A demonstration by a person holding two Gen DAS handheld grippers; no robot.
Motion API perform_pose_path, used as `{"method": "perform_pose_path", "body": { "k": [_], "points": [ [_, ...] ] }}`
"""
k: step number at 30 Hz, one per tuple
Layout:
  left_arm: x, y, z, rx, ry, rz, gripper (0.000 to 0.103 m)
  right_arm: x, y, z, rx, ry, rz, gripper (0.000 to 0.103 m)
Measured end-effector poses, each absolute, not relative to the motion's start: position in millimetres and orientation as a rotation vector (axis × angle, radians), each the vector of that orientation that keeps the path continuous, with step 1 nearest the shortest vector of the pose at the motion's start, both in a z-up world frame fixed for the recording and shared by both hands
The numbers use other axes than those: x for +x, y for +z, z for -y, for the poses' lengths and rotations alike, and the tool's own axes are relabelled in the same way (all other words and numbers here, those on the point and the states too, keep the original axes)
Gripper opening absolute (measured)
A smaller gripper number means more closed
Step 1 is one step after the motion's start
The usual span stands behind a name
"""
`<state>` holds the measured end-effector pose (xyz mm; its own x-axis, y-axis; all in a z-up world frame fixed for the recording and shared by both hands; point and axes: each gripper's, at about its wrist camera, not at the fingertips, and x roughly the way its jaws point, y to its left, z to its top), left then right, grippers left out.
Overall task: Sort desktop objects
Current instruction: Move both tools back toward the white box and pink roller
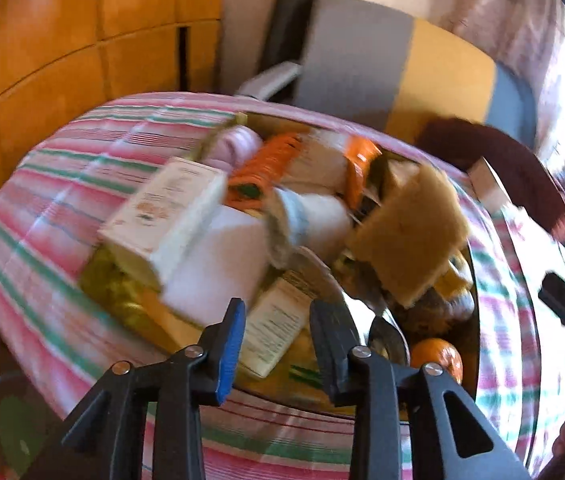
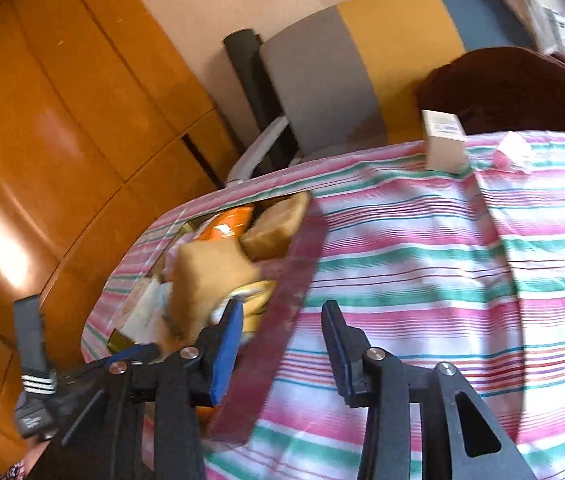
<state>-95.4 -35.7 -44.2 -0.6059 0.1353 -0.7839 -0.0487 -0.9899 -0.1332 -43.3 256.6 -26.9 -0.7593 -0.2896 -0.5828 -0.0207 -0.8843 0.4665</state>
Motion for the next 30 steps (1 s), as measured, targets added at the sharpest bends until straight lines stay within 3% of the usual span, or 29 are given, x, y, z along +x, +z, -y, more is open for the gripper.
{"method": "perform_pose_path", "body": {
  "k": [4,8,21,30],
  "points": [
    [-97,-25,33,-1.245,2.691,0.306,0.047,-44,-40,-294,1.056,-2.784,0.745,0.045],
    [-101,-8,-3,-1.174,2.63,0.265,0.053,-46,-49,-329,1.083,-2.847,0.789,0.047],
    [-109,-8,-155,-1.166,2.353,-0.026,0.053,-66,-61,-416,1.181,-3.031,0.874,0.056],
    [-117,-23,-197,-1.202,2.309,-0.082,0.053,-111,-59,-443,1.155,-3.126,0.819,0.061]
  ]
}}
